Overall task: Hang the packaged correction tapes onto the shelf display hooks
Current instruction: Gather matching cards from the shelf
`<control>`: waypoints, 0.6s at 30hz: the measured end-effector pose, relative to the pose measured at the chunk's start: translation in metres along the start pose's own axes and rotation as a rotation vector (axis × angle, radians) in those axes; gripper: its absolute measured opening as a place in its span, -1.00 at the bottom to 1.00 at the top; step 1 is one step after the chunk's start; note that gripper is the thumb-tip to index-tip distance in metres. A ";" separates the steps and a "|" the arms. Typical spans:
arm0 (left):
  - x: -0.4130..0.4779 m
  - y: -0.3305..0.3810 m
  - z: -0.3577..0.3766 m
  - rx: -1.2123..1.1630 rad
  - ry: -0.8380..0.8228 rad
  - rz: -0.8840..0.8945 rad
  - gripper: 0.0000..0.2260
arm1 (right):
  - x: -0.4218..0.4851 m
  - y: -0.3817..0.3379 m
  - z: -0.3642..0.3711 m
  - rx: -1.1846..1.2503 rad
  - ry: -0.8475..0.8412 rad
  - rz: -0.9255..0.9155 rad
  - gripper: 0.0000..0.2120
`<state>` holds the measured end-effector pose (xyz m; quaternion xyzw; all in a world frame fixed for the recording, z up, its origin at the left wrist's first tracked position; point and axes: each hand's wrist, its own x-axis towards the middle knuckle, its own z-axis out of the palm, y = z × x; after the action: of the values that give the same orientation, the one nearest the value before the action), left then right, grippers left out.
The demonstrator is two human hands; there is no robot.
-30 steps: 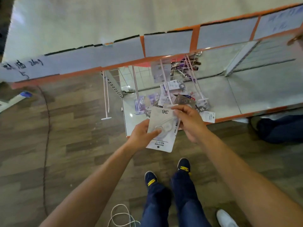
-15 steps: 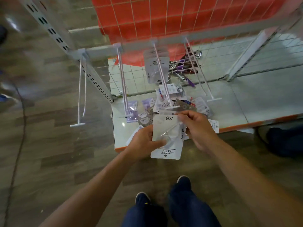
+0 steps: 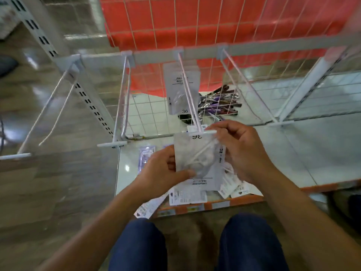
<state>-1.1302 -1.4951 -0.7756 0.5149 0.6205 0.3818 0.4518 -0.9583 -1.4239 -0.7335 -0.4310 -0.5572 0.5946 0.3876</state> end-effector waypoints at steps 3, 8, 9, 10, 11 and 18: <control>0.005 -0.007 0.000 -0.076 0.003 0.071 -0.68 | 0.008 0.005 0.003 -0.041 -0.001 -0.128 -0.67; 0.006 -0.021 0.004 -0.128 -0.017 0.188 -0.67 | 0.019 0.027 0.003 -0.007 -0.050 -0.224 -0.91; 0.006 -0.023 0.004 -0.132 -0.012 0.203 -0.67 | 0.020 0.031 0.004 0.005 -0.058 -0.232 -0.89; 0.007 -0.027 0.005 -0.136 -0.008 0.209 -0.65 | 0.021 0.034 0.004 0.021 -0.055 -0.242 -0.89; 0.007 -0.030 0.004 -0.137 -0.010 0.209 -0.62 | 0.021 0.036 0.004 0.035 -0.048 -0.251 -0.89; -0.001 -0.050 0.001 0.033 -0.058 0.094 -0.76 | 0.020 0.052 -0.012 0.257 0.029 -0.160 -0.77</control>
<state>-1.1439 -1.5047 -0.8225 0.5618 0.5885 0.3770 0.4426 -0.9523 -1.4047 -0.7870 -0.3404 -0.5037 0.6219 0.4936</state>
